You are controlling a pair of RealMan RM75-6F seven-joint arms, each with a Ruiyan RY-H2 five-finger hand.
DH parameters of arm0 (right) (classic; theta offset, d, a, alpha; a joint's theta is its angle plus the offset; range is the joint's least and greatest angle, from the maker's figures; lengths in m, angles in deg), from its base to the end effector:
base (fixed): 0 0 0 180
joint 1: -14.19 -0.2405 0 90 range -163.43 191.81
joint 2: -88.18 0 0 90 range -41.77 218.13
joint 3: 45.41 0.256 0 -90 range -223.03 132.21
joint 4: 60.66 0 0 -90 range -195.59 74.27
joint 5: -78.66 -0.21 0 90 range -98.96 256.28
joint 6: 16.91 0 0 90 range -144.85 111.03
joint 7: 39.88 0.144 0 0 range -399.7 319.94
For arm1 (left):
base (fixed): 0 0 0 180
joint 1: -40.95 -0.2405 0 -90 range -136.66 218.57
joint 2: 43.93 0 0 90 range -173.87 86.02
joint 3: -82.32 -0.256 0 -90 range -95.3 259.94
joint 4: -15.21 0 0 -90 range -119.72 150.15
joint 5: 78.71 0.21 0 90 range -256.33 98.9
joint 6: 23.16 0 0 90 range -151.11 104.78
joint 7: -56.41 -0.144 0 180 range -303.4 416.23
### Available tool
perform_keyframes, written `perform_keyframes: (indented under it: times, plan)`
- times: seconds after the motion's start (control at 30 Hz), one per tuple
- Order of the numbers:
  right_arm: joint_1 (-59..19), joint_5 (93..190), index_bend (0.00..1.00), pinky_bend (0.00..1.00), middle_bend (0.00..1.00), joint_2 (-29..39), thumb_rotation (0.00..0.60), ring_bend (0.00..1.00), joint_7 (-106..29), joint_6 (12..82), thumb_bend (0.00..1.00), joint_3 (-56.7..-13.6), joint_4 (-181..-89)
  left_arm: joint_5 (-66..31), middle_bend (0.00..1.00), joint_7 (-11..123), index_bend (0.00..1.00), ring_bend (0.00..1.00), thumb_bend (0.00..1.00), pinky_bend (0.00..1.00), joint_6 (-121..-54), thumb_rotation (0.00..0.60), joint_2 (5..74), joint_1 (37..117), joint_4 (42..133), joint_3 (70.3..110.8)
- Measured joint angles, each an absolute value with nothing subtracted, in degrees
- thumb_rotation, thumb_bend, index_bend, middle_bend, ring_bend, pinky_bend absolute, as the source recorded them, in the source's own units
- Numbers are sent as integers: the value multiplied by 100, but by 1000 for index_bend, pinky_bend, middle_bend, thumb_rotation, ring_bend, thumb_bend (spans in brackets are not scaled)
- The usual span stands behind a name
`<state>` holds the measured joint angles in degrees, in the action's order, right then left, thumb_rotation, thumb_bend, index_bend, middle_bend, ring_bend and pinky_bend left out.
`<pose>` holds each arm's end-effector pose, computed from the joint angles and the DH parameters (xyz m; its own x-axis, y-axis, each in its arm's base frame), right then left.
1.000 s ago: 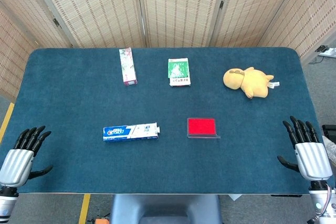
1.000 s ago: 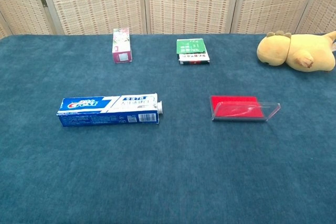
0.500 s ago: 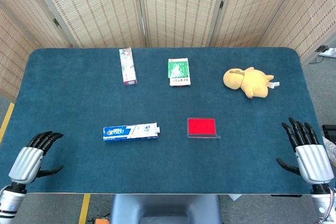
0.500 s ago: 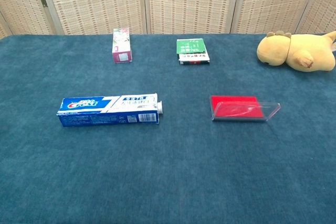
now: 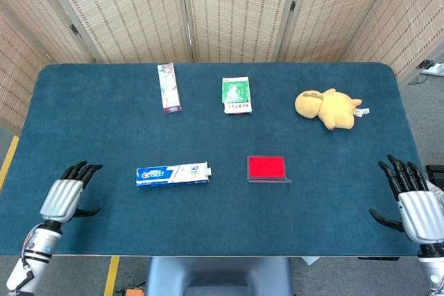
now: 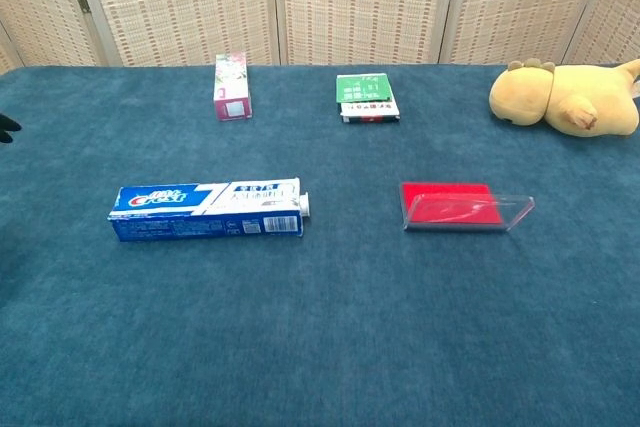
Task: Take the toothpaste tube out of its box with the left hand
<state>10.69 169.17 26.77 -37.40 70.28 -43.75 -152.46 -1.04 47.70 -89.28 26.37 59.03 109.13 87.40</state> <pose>-0.3097 -0.1693 0.1724 0.4125 0.0047 0.9110 -0.9089 -0.0645 0.4119 -0.2730 0.2490 0.0880 0.4076 0.2260 0.8847 0.9126 -0.1329 -0.3866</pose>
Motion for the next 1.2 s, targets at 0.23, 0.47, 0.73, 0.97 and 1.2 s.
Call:
perform_keyframes:
  times: [0.23, 0.47, 0.73, 0.97, 1.2]
  plan:
    - [1139, 16826, 0, 0, 0, 2731, 600, 0, -3542, 7154, 208, -4313, -15195, -930, 177, 4109, 105, 35, 86, 58, -8513, 600, 2985, 6301, 10886, 8989]
    - [1132, 16717, 0, 0, 0, 2734, 600, 0, -3542, 7077, 207, -4271, -15189, -2150, 177, 2773, 105, 36, 87, 57, -8506, 600, 3581, 6805, 10945, 9257]
    - [1070, 16647, 0, 0, 0, 2745, 600, 0, -3548, 6906, 207, -4260, -15202, -2715, 177, 2621, 114, 40, 87, 57, -8392, 600, 3924, 7134, 10927, 9364]
    - [1095, 16693, 0, 0, 0, 2778, 600, 0, -3480, 6968, 208, -4271, -15195, -2728, 203, 2617, 138, 65, 87, 59, -8436, 600, 4187, 7265, 10777, 9294]
    - [1115, 16713, 0, 0, 0, 2794, 600, 0, -3433, 6991, 207, -4275, -15168, -2695, 260, 2660, 197, 100, 87, 77, -8648, 600, 4446, 7353, 10574, 9329]
